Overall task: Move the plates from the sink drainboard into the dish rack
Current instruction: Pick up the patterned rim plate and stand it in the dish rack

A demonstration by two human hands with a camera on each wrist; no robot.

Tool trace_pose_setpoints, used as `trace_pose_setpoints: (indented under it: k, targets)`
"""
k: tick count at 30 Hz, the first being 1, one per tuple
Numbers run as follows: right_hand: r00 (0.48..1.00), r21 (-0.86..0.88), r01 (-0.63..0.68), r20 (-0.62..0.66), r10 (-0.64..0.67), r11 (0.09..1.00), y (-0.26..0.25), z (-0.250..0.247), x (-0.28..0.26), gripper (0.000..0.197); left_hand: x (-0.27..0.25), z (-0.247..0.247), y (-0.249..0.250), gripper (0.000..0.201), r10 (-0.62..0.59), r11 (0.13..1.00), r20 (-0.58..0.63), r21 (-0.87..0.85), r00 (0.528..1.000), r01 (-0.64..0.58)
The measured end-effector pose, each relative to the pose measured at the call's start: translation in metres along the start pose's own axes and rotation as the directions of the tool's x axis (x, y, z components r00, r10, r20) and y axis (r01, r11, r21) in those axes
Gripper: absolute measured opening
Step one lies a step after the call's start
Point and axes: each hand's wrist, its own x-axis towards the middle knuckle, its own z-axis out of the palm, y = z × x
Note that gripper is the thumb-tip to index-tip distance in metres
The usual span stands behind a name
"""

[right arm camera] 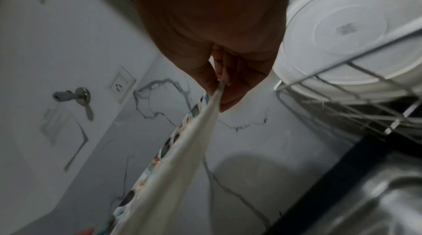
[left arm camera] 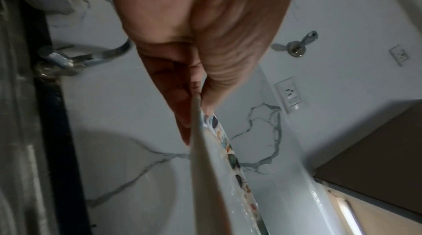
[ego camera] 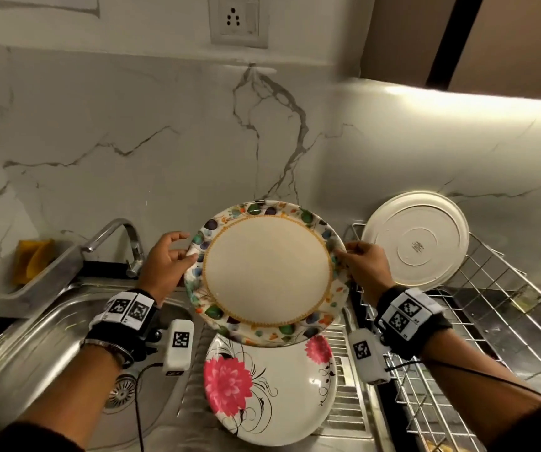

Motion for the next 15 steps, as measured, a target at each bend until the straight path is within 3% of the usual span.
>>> trace_pose_setpoints:
  k: [4, 9, 15]
  targets:
    - [0.998, 0.059, 0.050, 0.023, -0.051, 0.997, -0.033, -0.048, 0.007, 0.026, 0.000, 0.023, 0.043, 0.014, 0.054, 0.996, 0.091, -0.075, 0.994, -0.047]
    - [0.993, 0.035, 0.107, -0.043, -0.106, 0.994, -0.038, -0.125, 0.017, 0.018, 0.002, 0.079, 0.079, 0.025, 0.064, 0.987, 0.234, -0.158, 0.970, -0.027]
    - [0.993, 0.096, 0.018, -0.115, -0.007, 0.995, -0.001, -0.227, 0.030, 0.017, -0.014, 0.168, 0.100, 0.026, 0.083, 0.986, 0.455, -0.168, 0.887, -0.006]
